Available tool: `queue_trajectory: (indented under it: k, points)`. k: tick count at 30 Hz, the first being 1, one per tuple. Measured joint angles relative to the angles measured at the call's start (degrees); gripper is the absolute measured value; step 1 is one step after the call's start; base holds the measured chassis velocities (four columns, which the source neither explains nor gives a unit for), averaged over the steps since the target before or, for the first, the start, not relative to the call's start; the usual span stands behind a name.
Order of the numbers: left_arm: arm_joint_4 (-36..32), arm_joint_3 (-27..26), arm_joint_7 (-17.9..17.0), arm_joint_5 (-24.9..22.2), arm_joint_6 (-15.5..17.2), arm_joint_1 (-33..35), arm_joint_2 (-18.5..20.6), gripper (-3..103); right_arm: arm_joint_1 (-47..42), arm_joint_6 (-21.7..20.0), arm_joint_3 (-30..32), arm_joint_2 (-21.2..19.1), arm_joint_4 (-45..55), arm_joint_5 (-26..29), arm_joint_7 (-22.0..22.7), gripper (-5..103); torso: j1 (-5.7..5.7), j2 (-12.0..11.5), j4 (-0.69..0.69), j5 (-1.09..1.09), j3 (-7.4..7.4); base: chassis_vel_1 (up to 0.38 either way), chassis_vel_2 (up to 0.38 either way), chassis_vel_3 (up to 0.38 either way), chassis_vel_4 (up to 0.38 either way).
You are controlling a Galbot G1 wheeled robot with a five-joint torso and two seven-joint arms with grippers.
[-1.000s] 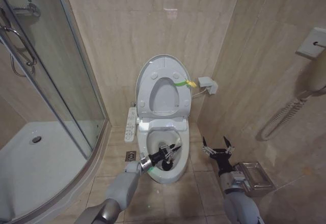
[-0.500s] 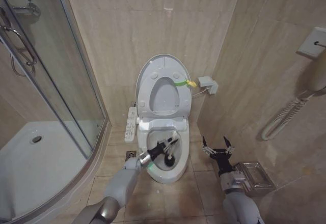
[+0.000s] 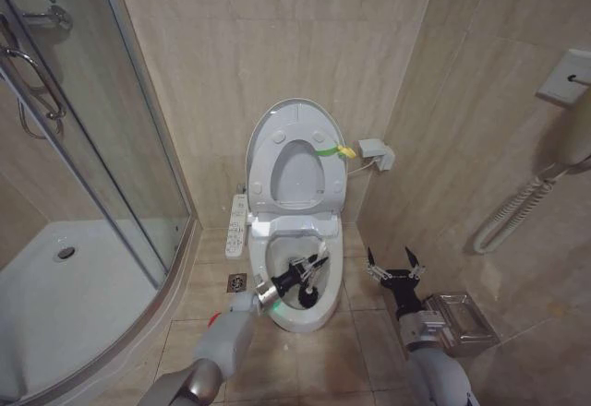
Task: Open the toilet lid, clean the toilet bowl with a toilet brush, close the toilet lid, and flush.
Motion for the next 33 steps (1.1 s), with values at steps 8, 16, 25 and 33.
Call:
queue_trajectory:
  k: [8, 16, 25, 33]
  points:
    - [1.6, -0.4, 0.7, 2.1, -0.6, 0.7, 3.6, 18, 0.0, 0.0, 0.0, 0.0, 0.0, 0.0, 0.0, 100, 0.0, 0.0, 0.02, 0.0, 0.01, 0.0, 0.0, 0.0, 0.0]
    - [-0.3, -0.3, 1.3, 0.7, -0.2, 1.0, 4.1, 19, 0.0, 0.0, 0.0, 0.0, 0.0, 0.0, 0.0, 100, 0.0, 0.0, 0.0, 0.01, 0.02, 0.0, 0.0, 0.0, 0.0]
    - [-4.2, 1.2, 1.8, -3.4, 1.6, 1.4, 1.8, 19, 0.0, 0.0, 0.0, 0.0, 0.0, 0.0, 0.0, 100, 0.0, 0.0, -0.02, 0.01, 0.02, 0.0, 0.0, 0.0, 0.0]
    - [-0.6, 0.5, 2.8, -3.1, 0.7, 1.6, 1.7, 19, 0.0, 0.0, 0.0, 0.0, 0.0, 0.0, 0.0, 100, 0.0, 0.0, -0.01, 0.0, 0.0, 0.0, 0.0, 0.0, 0.0]
